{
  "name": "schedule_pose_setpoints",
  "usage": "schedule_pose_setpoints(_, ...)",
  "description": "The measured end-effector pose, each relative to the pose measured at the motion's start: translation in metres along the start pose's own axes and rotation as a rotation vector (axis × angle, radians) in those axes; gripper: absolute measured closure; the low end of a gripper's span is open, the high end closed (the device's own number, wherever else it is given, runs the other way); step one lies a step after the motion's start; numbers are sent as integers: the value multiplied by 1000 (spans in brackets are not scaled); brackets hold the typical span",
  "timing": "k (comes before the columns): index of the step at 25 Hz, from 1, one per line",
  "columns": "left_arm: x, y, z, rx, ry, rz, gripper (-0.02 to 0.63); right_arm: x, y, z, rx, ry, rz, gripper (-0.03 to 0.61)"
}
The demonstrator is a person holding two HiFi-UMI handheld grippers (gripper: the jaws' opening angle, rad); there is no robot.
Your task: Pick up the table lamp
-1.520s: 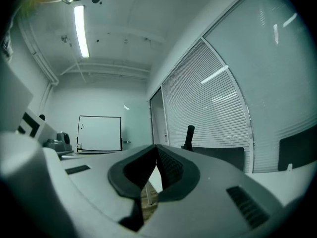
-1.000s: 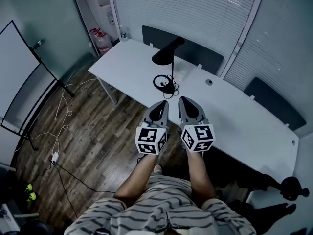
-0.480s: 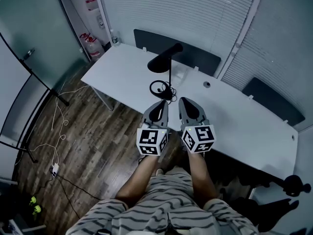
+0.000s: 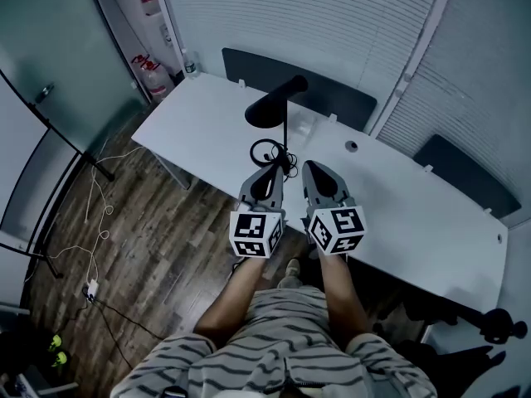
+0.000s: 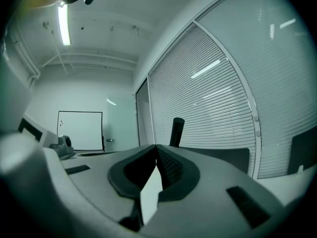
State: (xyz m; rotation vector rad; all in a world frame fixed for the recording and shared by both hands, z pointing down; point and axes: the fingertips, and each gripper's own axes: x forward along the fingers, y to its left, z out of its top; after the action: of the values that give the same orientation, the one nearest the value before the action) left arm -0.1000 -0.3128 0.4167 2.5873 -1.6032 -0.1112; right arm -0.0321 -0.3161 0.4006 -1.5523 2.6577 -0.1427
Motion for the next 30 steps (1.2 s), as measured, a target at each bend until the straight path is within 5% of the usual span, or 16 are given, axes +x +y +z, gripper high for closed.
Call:
schedule_pose_setpoints(13,66,20,-44,-9,78,-12,603,35,-38,-7,4,15,14,566)
schedule_pose_setpoints(17,83,29,-68,-21,91,-16,538,45,-50,-8,7,19,13,566)
schedule_pose_setpoints(30,135,60,-127,-2,37,-17,464,64,-88,-15,17,38,-6,566)
